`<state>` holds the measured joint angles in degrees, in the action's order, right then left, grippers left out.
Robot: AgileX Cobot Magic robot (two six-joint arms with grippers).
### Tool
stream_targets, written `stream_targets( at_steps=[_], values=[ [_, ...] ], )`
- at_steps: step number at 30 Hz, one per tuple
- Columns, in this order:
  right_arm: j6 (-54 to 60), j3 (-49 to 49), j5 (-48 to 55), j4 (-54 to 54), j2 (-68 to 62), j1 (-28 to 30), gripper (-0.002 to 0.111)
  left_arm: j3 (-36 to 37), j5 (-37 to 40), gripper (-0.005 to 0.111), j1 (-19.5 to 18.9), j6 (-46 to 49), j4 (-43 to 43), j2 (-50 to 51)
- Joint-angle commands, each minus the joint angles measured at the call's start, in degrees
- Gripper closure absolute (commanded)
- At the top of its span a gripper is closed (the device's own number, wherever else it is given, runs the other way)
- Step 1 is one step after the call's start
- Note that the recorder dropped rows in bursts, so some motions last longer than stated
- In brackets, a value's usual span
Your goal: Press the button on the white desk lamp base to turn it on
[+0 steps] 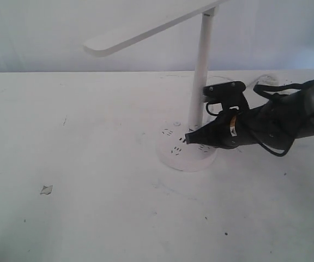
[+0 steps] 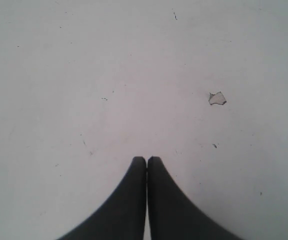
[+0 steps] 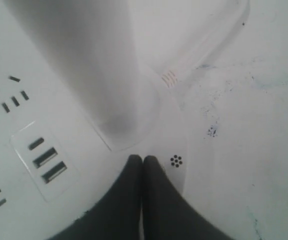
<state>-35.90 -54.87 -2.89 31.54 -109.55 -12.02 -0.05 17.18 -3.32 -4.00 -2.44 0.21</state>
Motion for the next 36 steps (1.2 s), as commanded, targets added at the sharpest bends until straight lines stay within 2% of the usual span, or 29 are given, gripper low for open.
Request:
stream_targets(
  at_steps=[1,4,9,12,16,18,24,31,36],
  values=[
    [1.7,0.6,-2.8,0.3,1.2,0.2,0.108,0.1,0.3,0.107,0.0,-0.1,0.4,-0.2],
    [1.7,0.6,-5.5,0.2,2.3,0.2,0.108,0.1,0.3,0.107,0.0,-0.1,0.4,-0.2],
    [1.8,0.0,-3.8,0.2,2.4,0.2,0.108,0.1,0.3,0.107,0.0,-0.1,0.4,-0.2],
    [1.8,0.6,-7.3,0.2,2.4,0.2,0.108,0.1,0.3,0.107,0.0,-0.1,0.4,-0.2],
    [1.2,4.9,-24.9,-0.1,2.6,0.2,0.108,0.1,0.3,0.107,0.0,-0.1,0.4,-0.2],
    [1.7,8.2,-37.0,-0.1,2.6,0.2,0.108,0.1,0.3,0.107,0.0,-0.1,0.4,-0.2],
    [11.1,19.6,-67.1,-6.6,2.6,0.2,0.108,0.1,0.3,0.107,0.0,-0.1,0.4,-0.2],
    [22.1,27.7,-67.1,-12.5,2.7,0.2,0.108,0.1,0.3,0.107,0.0,-0.1,0.4,-0.2],
    [22.9,29.9,-67.1,-12.5,2.7,0.2,0.108,0.1,0.3,0.107,0.0,-0.1,0.4,-0.2]
  ],
)
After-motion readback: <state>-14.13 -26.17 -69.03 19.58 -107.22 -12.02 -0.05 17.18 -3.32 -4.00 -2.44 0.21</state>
